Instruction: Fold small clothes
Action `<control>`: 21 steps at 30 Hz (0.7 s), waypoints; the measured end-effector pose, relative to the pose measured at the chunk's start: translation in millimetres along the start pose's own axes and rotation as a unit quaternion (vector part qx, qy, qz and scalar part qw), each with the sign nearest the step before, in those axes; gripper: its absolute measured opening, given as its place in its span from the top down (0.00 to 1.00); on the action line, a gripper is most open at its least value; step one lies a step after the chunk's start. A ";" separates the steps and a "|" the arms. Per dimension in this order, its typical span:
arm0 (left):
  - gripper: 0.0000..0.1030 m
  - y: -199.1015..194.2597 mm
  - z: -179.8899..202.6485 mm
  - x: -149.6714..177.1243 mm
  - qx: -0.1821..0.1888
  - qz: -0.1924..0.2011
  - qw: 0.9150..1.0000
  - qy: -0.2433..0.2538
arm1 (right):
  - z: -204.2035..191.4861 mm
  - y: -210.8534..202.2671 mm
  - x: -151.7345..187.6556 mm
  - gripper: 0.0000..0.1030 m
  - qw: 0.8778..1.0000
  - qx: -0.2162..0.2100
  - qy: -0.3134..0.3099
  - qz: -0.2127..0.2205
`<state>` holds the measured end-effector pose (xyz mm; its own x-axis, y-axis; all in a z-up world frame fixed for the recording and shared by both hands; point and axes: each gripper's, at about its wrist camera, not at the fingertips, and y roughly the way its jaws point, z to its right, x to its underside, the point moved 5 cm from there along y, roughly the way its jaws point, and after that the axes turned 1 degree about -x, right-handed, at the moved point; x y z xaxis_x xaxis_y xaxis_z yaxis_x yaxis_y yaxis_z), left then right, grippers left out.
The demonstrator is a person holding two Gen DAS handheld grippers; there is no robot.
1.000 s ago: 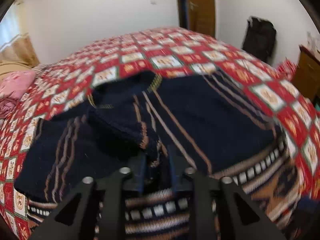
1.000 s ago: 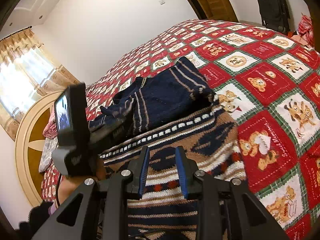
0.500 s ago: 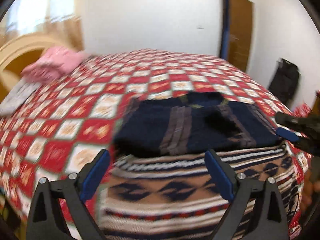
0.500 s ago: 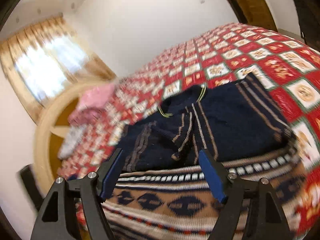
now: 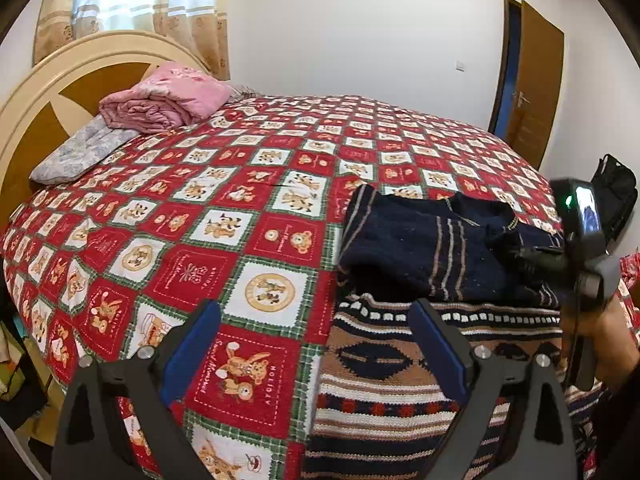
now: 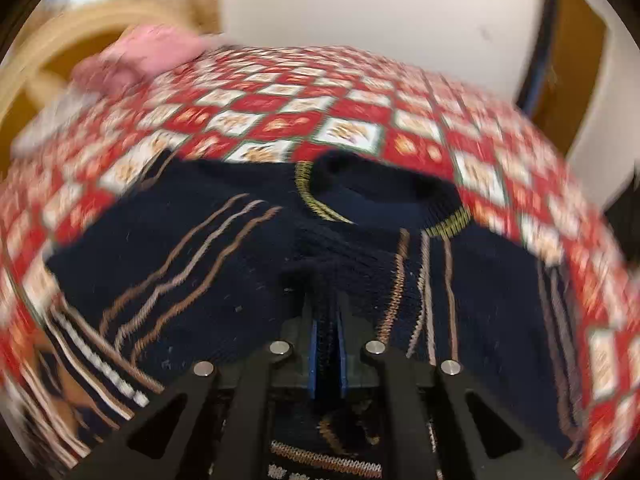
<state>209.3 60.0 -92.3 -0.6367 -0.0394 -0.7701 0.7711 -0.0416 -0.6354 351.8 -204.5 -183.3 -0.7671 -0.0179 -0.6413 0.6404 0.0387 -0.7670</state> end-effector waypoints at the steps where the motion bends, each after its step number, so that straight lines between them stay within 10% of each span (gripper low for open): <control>1: 0.05 -0.4 -1.3 0.4 -0.001 0.001 1.000 0.004 | 9.9 -5.4 -0.4 0.93 1.000 -0.009 0.028 0.006; 8: 0.05 8.5 6.5 2.0 0.016 -0.005 1.000 -0.005 | 121.6 -69.2 25.3 0.93 0.970 -0.076 0.209 0.098; 15: 0.05 10.8 28.2 6.5 0.030 -0.017 0.999 0.015 | 160.2 -51.7 90.2 0.89 0.936 -0.125 0.327 0.028; 21: 0.05 9.1 28.1 3.4 0.023 -0.013 0.999 0.018 | 167.7 -63.6 88.1 0.37 0.924 -0.155 0.347 0.047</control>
<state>213.9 31.4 -99.1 -0.6549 -0.0020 -0.7557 0.7529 -0.0875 -0.6523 250.0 -376.1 -194.1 -0.6179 0.6407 -0.4557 0.7455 0.2933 -0.5985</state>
